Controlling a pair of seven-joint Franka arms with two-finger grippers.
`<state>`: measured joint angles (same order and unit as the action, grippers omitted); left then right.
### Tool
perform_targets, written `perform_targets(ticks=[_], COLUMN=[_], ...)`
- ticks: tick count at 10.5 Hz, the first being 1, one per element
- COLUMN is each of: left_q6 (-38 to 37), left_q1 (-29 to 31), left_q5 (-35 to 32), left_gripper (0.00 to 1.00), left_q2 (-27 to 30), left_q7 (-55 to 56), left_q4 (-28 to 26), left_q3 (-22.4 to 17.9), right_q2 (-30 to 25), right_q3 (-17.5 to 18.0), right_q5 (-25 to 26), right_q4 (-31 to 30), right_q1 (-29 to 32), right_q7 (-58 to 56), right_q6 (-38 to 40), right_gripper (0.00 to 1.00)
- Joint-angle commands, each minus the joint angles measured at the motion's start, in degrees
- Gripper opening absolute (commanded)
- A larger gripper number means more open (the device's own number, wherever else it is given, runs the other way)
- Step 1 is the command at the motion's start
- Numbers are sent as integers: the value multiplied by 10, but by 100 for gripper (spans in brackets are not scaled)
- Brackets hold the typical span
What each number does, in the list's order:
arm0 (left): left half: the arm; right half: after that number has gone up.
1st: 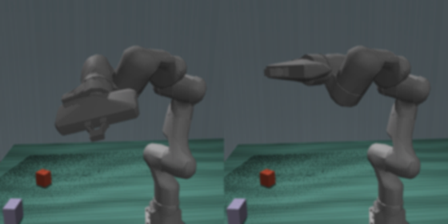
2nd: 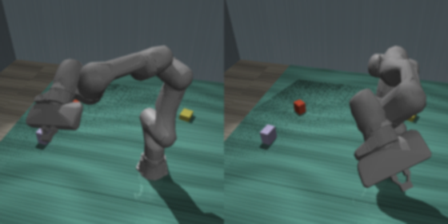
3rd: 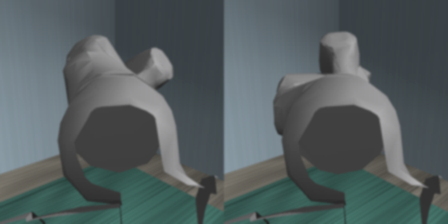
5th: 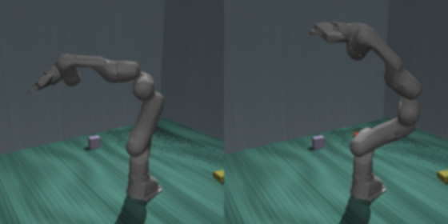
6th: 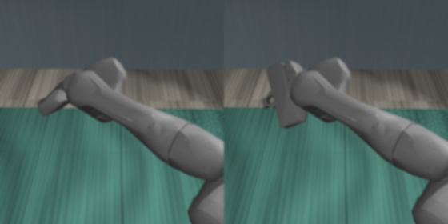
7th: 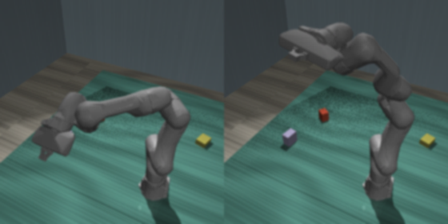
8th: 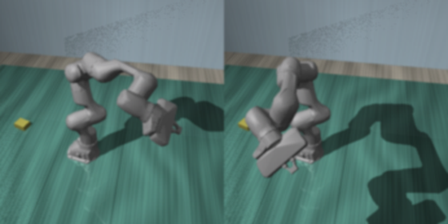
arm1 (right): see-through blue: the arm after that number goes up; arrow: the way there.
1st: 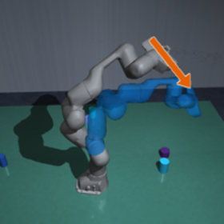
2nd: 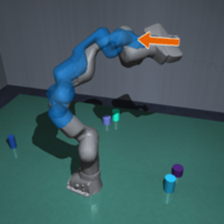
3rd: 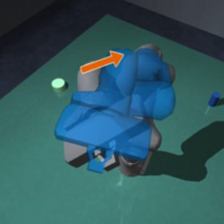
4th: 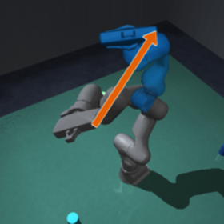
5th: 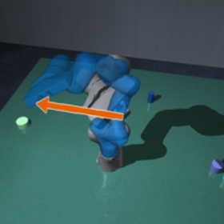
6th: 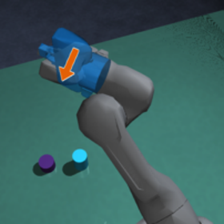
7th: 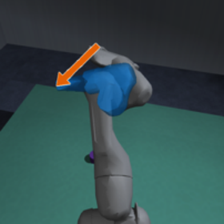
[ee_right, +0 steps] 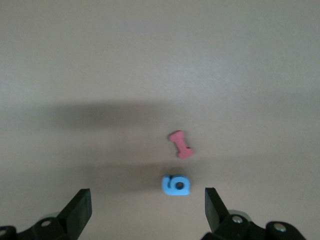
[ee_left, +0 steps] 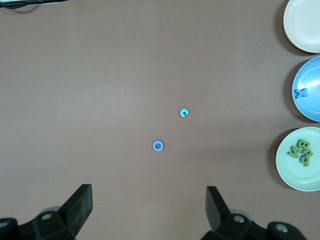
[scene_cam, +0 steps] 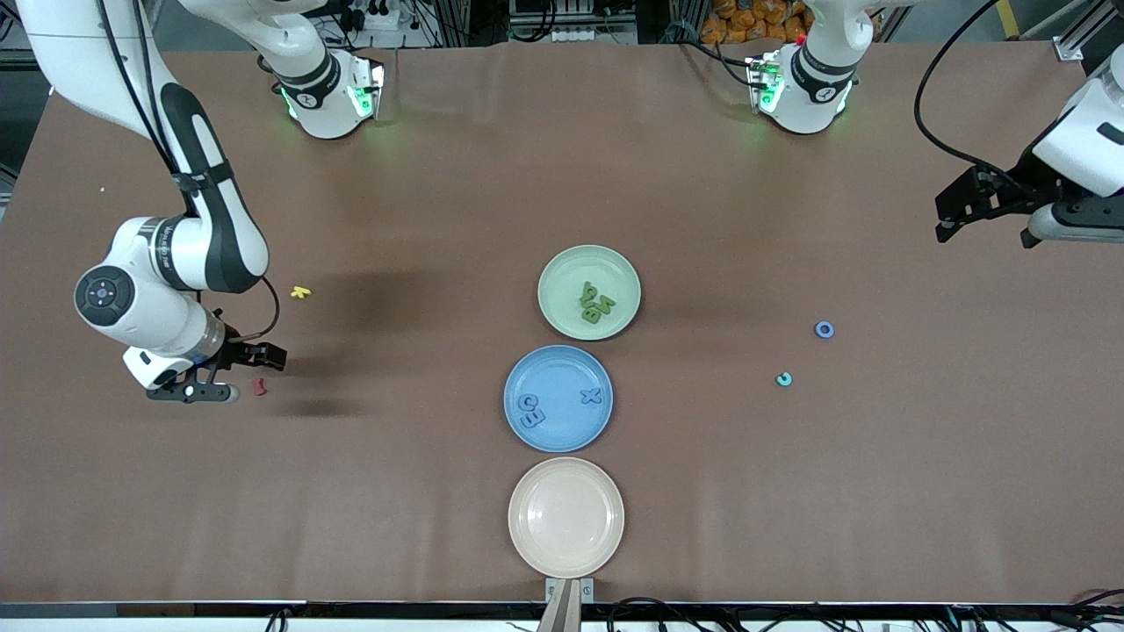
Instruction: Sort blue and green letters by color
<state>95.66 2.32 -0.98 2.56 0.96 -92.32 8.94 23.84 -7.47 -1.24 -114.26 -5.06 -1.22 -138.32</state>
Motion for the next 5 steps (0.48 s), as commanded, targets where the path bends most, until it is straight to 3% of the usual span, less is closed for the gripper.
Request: perform_targets(ticks=[1, 5], left_q6=[-25, -40], left_q1=[-7, -7], left_q5=[16, 53], left_gripper=[100, 100], left_q2=[24, 32], left_q7=[-13, -10], left_q4=[-8, -15], left_q3=[-15, -25], right_q2=[-21, 17], right_q3=[13, 16], right_q5=[10, -20], right_q4=[-68, -70], right_q1=[43, 51], right_q7=[-31, -33], right_q6=[-70, -121], right_gripper=[100, 100])
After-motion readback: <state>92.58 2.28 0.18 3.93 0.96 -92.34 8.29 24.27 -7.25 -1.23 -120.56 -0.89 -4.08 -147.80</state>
